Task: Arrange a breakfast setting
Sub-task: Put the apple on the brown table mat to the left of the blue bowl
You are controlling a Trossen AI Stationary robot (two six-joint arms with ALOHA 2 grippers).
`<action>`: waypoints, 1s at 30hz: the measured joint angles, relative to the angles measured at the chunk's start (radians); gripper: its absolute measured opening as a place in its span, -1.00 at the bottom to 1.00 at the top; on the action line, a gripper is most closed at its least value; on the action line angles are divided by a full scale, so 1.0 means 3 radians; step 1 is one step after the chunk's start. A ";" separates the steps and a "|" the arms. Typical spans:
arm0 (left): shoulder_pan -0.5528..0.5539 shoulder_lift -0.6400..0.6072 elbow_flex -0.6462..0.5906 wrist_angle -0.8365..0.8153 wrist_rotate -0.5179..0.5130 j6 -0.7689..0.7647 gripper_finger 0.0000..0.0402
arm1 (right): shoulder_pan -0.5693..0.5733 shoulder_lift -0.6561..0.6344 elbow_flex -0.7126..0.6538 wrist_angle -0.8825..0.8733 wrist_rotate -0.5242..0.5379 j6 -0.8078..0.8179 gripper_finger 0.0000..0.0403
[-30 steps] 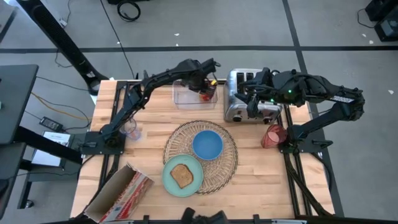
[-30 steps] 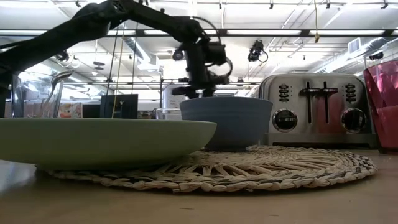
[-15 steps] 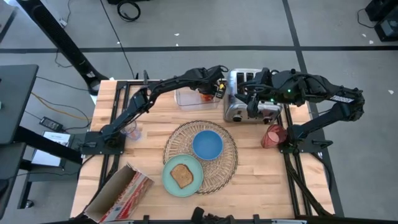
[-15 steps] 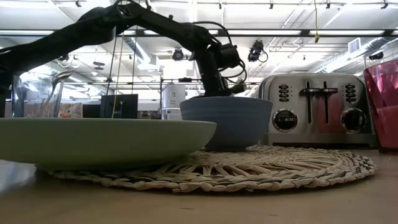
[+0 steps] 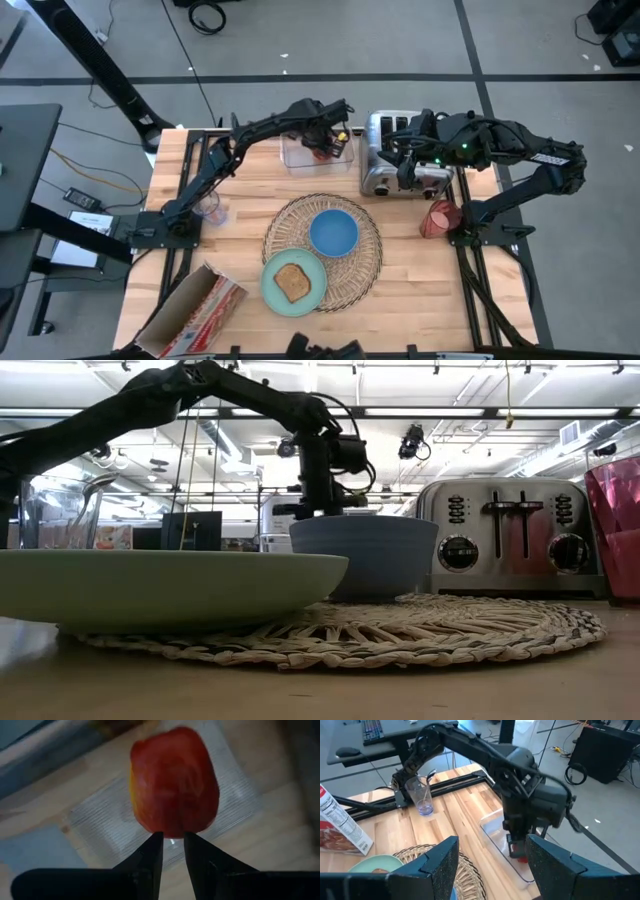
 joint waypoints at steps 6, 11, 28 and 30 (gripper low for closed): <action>-0.0104 -0.0018 0.0000 0.0007 0.0035 -0.0226 -0.51 | -0.0003 0.0000 0.0000 -0.0058 -0.0001 0.0006 0.16; -0.0173 -0.0018 0.0000 0.0015 0.0092 -0.0396 -0.36 | -0.0003 0.0000 0.0000 -0.0083 -0.0084 0.0005 0.16; 0.0090 0.0195 0.0000 0.0001 0.0709 -0.0578 -0.28 | -0.0003 0.0000 -0.0001 -0.0240 -0.0174 -0.0133 0.16; 0.0055 0.0222 0.0004 0.0014 0.0672 -0.0580 -0.28 | -0.0003 0.0000 -0.0001 -0.0240 -0.0174 -0.0152 0.16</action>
